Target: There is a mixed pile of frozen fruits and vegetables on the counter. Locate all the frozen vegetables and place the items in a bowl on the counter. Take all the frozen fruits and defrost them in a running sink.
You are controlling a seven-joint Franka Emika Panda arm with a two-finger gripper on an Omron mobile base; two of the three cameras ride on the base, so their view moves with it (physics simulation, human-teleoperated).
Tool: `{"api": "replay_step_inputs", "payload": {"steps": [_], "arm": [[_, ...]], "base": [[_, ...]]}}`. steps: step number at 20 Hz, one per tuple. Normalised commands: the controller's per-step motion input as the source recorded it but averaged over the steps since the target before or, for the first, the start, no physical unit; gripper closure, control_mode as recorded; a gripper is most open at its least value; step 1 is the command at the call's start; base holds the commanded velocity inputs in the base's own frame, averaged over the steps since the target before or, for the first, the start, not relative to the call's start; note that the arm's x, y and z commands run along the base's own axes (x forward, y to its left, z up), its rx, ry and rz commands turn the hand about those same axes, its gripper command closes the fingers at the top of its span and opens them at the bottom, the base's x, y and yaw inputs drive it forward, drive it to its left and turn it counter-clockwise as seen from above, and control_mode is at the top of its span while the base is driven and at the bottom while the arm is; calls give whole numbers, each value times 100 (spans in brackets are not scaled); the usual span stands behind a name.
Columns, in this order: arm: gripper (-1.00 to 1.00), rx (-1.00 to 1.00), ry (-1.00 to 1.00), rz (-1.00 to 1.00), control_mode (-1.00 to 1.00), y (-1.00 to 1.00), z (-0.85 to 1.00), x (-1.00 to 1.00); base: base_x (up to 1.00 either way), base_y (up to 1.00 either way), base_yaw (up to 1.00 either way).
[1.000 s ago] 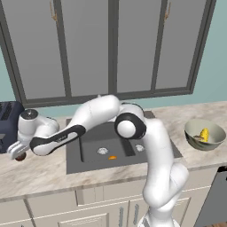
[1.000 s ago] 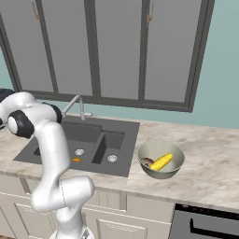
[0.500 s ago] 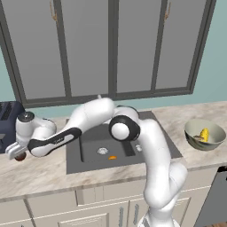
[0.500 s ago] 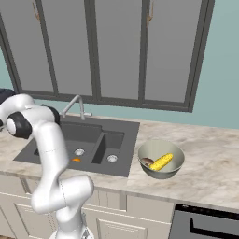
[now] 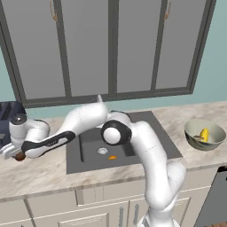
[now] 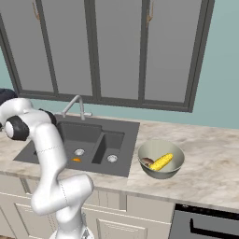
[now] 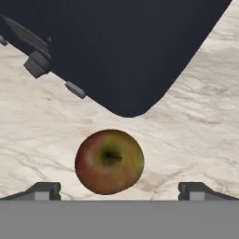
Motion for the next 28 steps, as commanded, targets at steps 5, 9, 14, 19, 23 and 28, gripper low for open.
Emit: {"api": "replay_step_inputs", "payload": {"steps": [5,9,14,19,23,28], "arm": [[-100,0,2,-7,-100,9,-21,9],[-100,0,2,-6,-100,2,-22,18],[-100,0,1,-5,-100,8,-19,29],[100,0,6,-5,-100,14,-22,5],[100,0,10,-6,-100,1,-14,-3],[100,0,14,-6,-100,0,-5,0]], "base": [[0,0,0],[0,0,0],[0,0,0],[0,0,0],[0,0,0],[0,0,0]]}}
